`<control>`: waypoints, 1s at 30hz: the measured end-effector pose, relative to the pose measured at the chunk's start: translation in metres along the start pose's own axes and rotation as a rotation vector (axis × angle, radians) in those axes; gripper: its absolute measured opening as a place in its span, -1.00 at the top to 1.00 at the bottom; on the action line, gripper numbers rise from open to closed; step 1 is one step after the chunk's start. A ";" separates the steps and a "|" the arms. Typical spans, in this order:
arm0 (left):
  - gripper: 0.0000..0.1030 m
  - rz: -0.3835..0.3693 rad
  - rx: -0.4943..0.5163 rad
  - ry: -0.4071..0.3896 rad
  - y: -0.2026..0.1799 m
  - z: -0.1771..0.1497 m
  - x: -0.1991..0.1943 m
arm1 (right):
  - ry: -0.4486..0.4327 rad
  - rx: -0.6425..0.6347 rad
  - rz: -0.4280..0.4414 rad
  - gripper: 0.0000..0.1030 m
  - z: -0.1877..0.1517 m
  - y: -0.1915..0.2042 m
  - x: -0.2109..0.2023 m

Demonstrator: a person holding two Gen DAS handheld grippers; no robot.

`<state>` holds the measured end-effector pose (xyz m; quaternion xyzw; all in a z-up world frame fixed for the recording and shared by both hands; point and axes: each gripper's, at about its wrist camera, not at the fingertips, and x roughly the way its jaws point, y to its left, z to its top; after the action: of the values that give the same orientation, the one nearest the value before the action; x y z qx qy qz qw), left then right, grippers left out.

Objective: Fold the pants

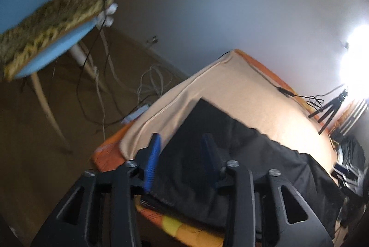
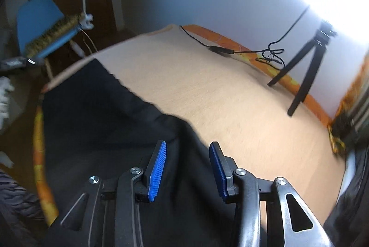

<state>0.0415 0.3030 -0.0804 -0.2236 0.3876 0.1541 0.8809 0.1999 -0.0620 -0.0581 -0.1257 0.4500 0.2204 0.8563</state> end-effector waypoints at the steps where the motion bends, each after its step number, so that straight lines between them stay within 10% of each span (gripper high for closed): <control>1: 0.21 -0.005 -0.009 0.024 0.007 -0.002 0.004 | -0.005 0.003 0.010 0.17 -0.004 0.006 -0.007; 13: 0.16 -0.057 -0.182 0.197 0.052 -0.035 0.033 | -0.041 0.075 0.130 0.07 -0.058 0.054 -0.070; 30: 0.15 -0.165 -0.286 0.243 0.062 -0.052 0.037 | -0.074 0.093 0.134 0.07 -0.055 0.074 -0.089</control>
<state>0.0058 0.3324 -0.1561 -0.3943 0.4454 0.1067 0.7967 0.0799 -0.0434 -0.0166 -0.0472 0.4350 0.2606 0.8606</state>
